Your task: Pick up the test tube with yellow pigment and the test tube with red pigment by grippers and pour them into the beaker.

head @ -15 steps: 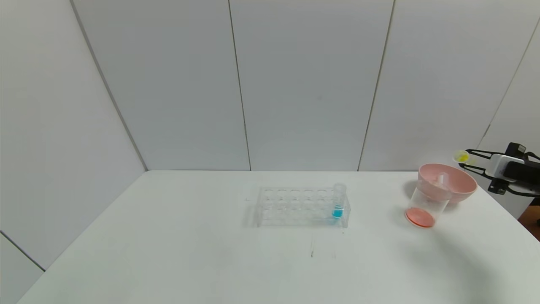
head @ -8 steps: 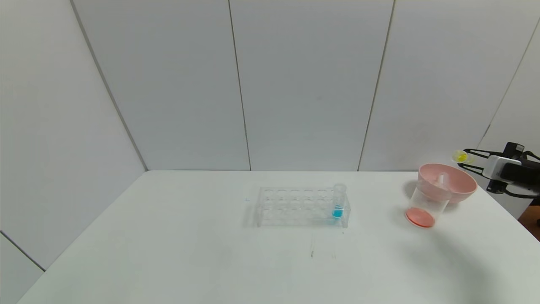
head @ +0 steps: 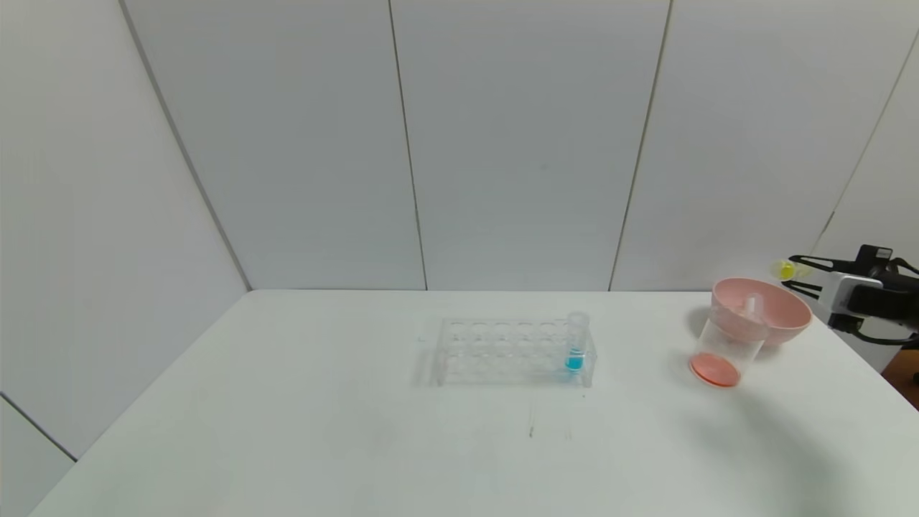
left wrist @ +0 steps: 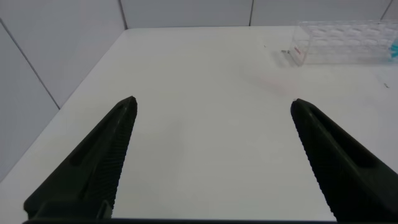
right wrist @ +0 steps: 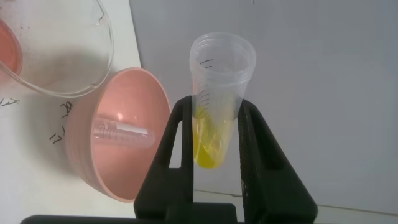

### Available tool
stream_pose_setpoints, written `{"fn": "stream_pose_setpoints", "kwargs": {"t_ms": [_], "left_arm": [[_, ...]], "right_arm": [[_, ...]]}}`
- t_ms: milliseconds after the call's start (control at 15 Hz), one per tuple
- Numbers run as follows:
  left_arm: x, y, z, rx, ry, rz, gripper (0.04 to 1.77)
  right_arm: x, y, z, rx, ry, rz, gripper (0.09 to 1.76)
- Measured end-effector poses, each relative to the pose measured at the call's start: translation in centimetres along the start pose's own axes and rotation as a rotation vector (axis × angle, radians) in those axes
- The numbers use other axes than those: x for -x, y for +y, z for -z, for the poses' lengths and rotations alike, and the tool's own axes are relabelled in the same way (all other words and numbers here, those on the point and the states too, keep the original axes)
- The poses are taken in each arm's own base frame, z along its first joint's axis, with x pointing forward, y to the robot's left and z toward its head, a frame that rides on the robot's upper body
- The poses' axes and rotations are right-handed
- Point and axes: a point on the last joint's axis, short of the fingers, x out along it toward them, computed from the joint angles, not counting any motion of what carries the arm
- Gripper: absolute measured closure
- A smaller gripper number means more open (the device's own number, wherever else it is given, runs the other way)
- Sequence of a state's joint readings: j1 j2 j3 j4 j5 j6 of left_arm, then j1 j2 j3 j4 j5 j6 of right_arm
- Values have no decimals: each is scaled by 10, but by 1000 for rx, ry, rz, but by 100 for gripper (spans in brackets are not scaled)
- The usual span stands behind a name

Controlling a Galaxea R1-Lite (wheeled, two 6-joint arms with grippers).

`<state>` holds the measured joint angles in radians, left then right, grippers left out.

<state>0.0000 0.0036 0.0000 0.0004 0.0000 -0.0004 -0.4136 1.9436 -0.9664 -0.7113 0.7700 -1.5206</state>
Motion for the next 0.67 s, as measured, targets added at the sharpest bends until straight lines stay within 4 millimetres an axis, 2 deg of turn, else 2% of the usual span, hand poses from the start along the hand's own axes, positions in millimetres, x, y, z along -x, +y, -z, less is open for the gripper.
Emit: {"fn": "stream_pose_setpoints", "kwargs": {"t_ms": [667], "left_arm": [[0,0,0,0,0,0,5]], "right_arm": [[-3,3,-4,147,3,-23,136]]}}
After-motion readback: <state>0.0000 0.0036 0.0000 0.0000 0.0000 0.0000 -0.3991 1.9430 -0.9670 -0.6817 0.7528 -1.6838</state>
